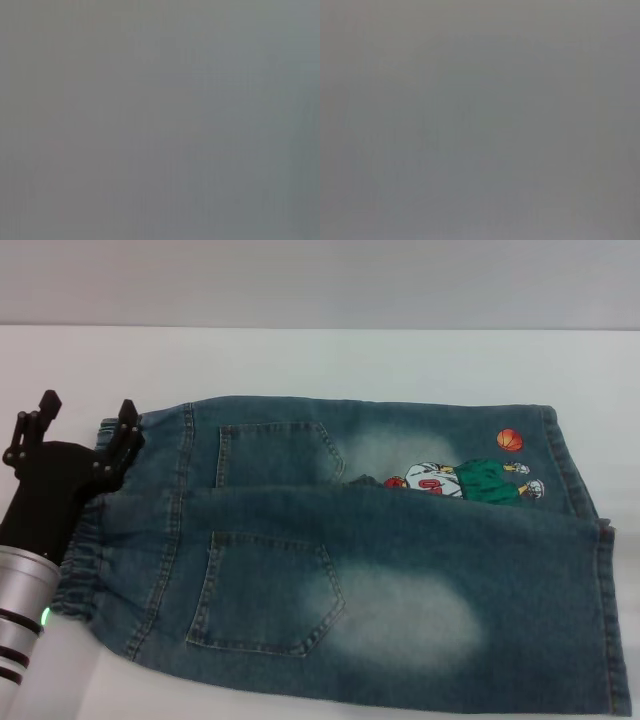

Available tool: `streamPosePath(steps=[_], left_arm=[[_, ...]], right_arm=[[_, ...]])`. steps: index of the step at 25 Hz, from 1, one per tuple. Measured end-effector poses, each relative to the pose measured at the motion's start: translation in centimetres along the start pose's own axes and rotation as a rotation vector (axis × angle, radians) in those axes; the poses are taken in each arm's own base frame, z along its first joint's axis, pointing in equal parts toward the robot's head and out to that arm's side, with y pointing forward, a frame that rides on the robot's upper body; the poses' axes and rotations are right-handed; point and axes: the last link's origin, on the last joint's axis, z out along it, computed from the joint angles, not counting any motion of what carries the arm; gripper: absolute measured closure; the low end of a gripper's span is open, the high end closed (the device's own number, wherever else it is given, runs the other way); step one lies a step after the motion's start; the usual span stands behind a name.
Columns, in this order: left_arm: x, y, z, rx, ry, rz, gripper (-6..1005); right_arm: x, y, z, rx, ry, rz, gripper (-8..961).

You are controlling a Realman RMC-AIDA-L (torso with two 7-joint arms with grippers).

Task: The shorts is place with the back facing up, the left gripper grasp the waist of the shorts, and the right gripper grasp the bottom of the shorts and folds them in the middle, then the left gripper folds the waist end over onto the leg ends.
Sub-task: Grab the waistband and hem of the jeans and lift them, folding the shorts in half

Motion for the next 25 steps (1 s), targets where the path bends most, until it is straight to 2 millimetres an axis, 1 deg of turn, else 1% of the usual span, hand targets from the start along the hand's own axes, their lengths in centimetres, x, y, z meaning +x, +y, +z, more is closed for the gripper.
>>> streamPosePath(steps=[7,13,16,17,19,21,23,25], left_arm=[[0.0,0.2,0.1,-0.008,-0.001,0.038,140],[0.0,0.4,0.4,-0.010,-0.011,0.010,139],[0.0,0.6,0.6,-0.011,-0.023,-0.001,139],[0.1,0.8,1.5,-0.009,-0.068,-0.035,140],[0.5,0.9,2.4,-0.015,-0.099,-0.057,140],[0.6,0.9,2.6,-0.021,-0.109,-0.061,139],[2.1,1.0,3.7,-0.046,-0.120,-0.080,139],[3.2,0.9,4.3,-0.052,-0.135,-0.086,139]], right_arm=[[0.0,0.1,0.3,-0.006,-0.002,-0.001,253],[0.3,0.8,0.4,-0.057,0.023,-0.006,254],[0.0,1.1,1.0,-0.081,0.019,0.030,254],[-0.1,1.1,1.3,-0.090,0.027,0.054,254],[-0.3,1.0,2.0,-0.112,0.057,0.078,254],[-0.3,1.1,2.1,-0.130,0.133,0.066,254],[-1.1,1.3,2.5,-0.128,0.218,0.026,254],[-3.7,1.9,4.2,-0.107,0.258,-0.008,253]])
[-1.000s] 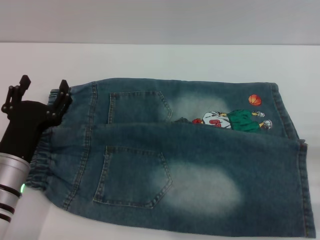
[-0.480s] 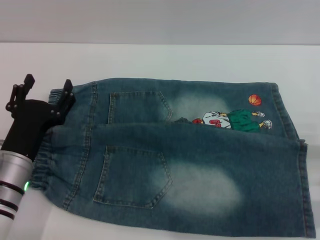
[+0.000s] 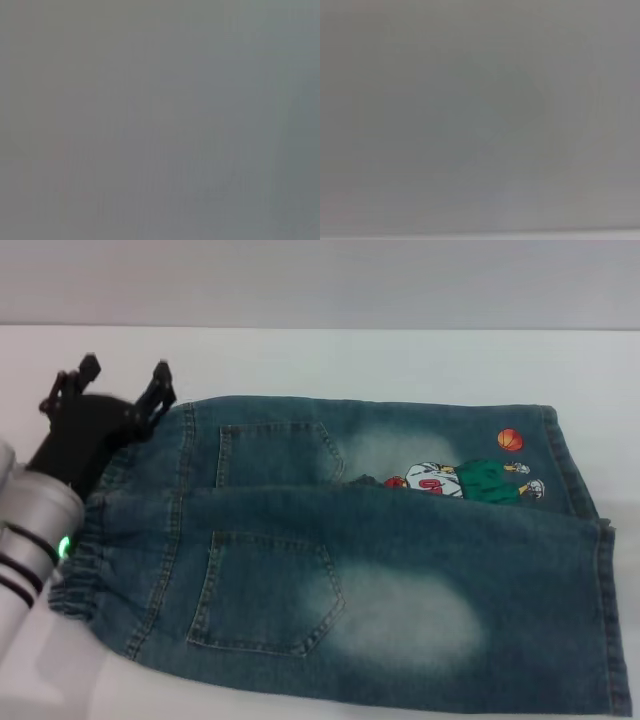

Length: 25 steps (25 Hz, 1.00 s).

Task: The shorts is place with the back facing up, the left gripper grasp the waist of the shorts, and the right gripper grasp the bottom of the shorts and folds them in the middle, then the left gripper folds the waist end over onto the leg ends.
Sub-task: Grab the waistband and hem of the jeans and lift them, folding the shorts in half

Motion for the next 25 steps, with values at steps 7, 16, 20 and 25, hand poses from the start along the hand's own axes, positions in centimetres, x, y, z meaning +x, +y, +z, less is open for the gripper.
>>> streamPosePath(steps=[7,16,20,25], left_arm=[[4.2,0.0,1.4,0.015,-0.146,0.021,140],[7.6,0.2,1.5,0.004,-0.341,0.031,140],[8.3,-0.1,1.1,0.010,-0.391,0.028,139],[9.0,-0.2,0.5,0.003,-0.513,0.032,139]], right_arm=[[-7.2,-1.7,0.1,0.074,-0.010,0.151,256],[-10.8,-0.1,0.4,-0.096,0.074,0.230,263],[-11.3,-0.2,1.0,-0.136,0.218,0.247,266],[-11.2,0.7,1.4,-0.159,0.372,0.198,269]])
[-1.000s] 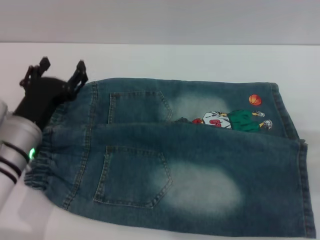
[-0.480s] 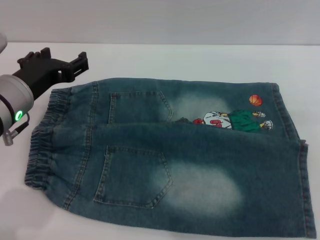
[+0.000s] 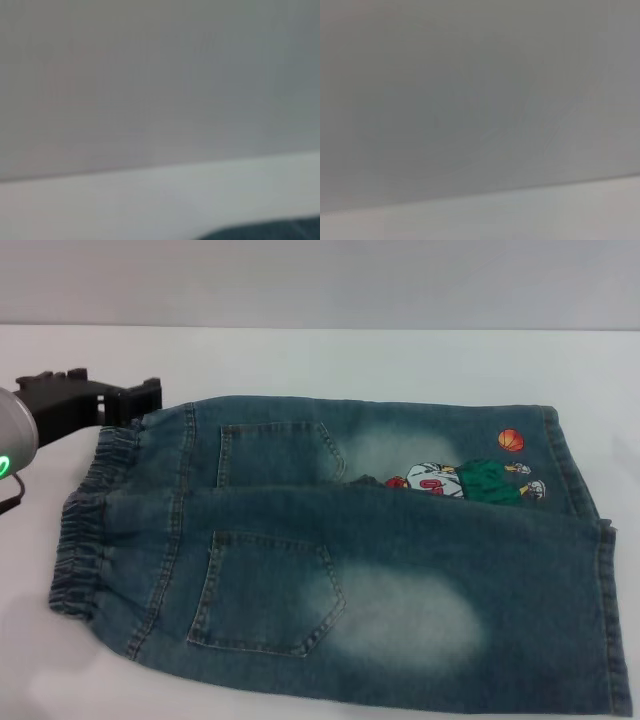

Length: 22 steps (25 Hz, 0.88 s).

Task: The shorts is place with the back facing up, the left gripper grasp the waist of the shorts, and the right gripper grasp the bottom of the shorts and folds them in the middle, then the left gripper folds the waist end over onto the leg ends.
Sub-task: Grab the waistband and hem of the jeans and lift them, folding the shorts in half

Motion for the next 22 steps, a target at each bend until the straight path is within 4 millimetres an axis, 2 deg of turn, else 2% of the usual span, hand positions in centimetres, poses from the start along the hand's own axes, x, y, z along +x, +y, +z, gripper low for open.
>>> streamPosePath(steps=[4,9,16,22], left_arm=[[0.2,-0.1,-0.8,-0.008,-0.111,0.035,140],[0.2,-0.3,-1.5,-0.011,-0.195,0.069,139],[-0.9,-1.5,-2.0,0.006,-0.325,0.055,140],[-2.1,-2.1,-2.5,0.011,-0.410,0.042,140]], right_arm=[[-0.6,0.6,-0.1,0.001,0.087,-0.039,269],[-1.1,1.3,-1.4,-0.032,0.141,-0.055,269],[-0.6,2.3,-1.6,-0.073,0.206,-0.104,268],[-0.9,2.2,-1.7,-0.071,0.193,-0.098,268]])
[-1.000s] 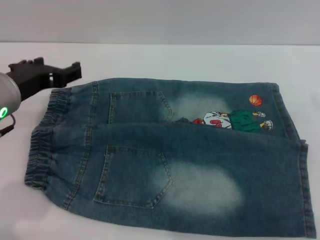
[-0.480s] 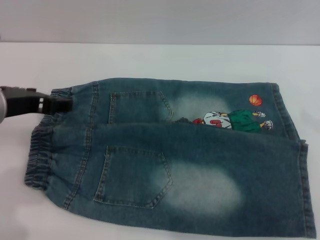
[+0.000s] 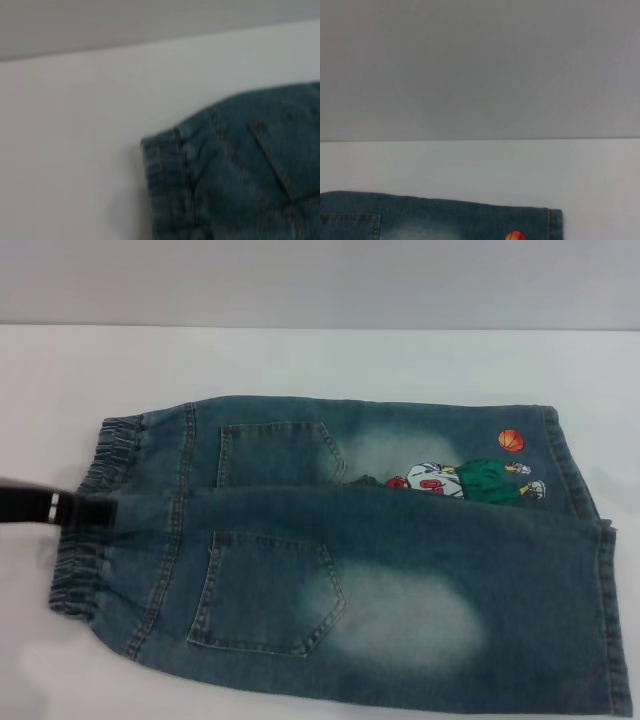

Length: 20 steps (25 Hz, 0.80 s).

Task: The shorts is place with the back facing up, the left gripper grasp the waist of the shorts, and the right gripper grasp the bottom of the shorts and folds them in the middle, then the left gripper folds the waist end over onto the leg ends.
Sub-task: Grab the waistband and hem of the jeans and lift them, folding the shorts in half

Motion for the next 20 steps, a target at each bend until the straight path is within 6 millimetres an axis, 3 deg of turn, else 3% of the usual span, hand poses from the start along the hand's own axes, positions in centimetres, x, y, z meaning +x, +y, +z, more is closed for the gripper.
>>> streamPosePath(steps=[10,20], left_arm=[[-2.9,-1.0,0.5,0.035,-0.162,-0.066,140],[-3.3,-0.4,0.8,0.039,-0.216,-0.076,140]], right_arm=[[0.4,-0.1,-0.6,0.016,-0.008,0.008,268],[0.1,0.0,-0.3,0.014,-0.019,0.003,267]])
